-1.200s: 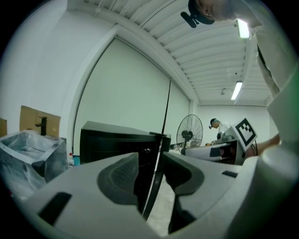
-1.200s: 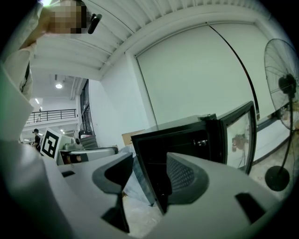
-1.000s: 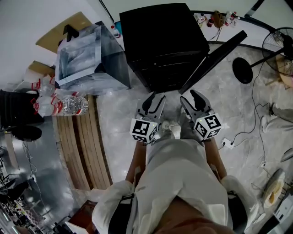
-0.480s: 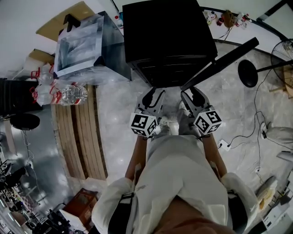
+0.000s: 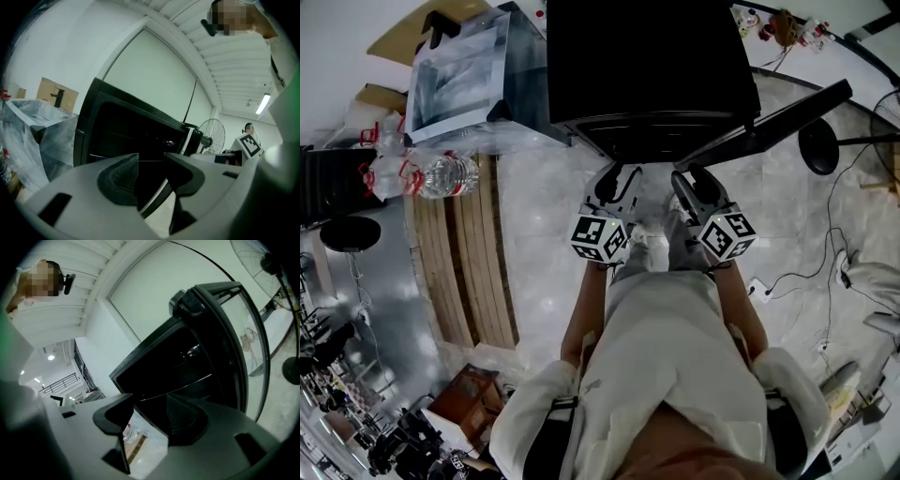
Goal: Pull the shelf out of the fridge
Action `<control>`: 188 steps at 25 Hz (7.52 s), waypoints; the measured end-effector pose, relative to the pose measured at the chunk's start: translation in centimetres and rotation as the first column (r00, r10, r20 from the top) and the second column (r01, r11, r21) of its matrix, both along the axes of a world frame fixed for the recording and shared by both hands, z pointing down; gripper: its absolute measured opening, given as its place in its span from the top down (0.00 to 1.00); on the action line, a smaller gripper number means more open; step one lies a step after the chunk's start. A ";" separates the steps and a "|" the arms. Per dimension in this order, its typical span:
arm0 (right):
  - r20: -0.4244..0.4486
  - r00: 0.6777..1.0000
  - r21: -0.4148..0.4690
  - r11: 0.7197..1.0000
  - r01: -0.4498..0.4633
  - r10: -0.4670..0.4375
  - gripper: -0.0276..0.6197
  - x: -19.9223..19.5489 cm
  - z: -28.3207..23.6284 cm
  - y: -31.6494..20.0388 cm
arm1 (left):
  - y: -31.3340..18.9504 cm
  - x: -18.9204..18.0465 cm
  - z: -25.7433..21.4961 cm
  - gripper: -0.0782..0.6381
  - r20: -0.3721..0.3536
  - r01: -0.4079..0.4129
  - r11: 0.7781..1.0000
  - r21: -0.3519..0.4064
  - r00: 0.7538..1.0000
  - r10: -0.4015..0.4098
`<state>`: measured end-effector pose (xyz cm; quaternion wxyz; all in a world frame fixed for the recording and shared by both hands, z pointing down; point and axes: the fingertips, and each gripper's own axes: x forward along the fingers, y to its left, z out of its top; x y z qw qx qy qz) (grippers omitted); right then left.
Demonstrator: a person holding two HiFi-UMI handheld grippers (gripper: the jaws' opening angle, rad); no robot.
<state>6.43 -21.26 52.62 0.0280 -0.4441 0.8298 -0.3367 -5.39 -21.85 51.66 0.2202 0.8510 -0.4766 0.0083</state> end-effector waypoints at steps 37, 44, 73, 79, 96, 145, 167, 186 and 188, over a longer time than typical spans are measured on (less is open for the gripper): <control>0.246 0.965 -0.097 0.993 -0.066 0.088 0.36 -1.1 5.9 -9.2 | -7.8 0.2 6.4 0.45 -0.291 0.105 0.980 -0.167 0.945 -0.151; 0.292 0.948 -0.131 0.987 -0.091 0.126 0.35 -0.6 6.5 -10.6 | -8.6 0.3 6.9 0.44 -0.310 0.136 0.972 -0.191 0.931 -0.192; 0.223 0.959 -0.098 0.983 -0.154 0.173 0.51 -0.1 7.9 -13.2 | -11.7 0.1 8.8 0.46 -0.265 0.199 0.962 -0.184 0.933 -0.244; 0.161 0.972 -0.045 0.985 -0.166 0.171 0.60 0.0 8.1 -14.0 | -12.7 0.2 9.2 0.55 -0.236 0.224 0.961 -0.161 0.937 -0.257; 0.240 0.952 0.017 0.980 -0.200 0.191 0.75 0.1 7.3 -12.0 | -11.1 0.1 8.1 0.63 -0.319 0.208 0.972 -0.111 0.919 -0.233; 0.343 0.921 0.057 0.975 -0.214 0.183 0.77 0.1 4.1 -1.6 | -1.4 0.0 4.9 0.65 -0.354 0.143 0.987 -0.073 0.921 -0.160; 0.359 0.917 0.043 0.978 -0.202 0.173 0.78 -0.2 3.1 3.8 | 3.9 0.0 4.3 0.65 -0.360 0.123 0.988 -0.089 0.921 -0.147; 0.360 0.919 0.048 0.980 -0.193 0.163 0.78 -0.3 2.7 5.3 | 5.5 -0.1 4.0 0.65 -0.359 0.123 0.989 -0.086 0.922 -0.146; 0.359 0.919 0.049 0.980 -0.192 0.162 0.78 -0.3 2.6 5.4 | 5.5 -0.1 3.9 0.65 -0.360 0.122 0.989 -0.084 0.922 -0.144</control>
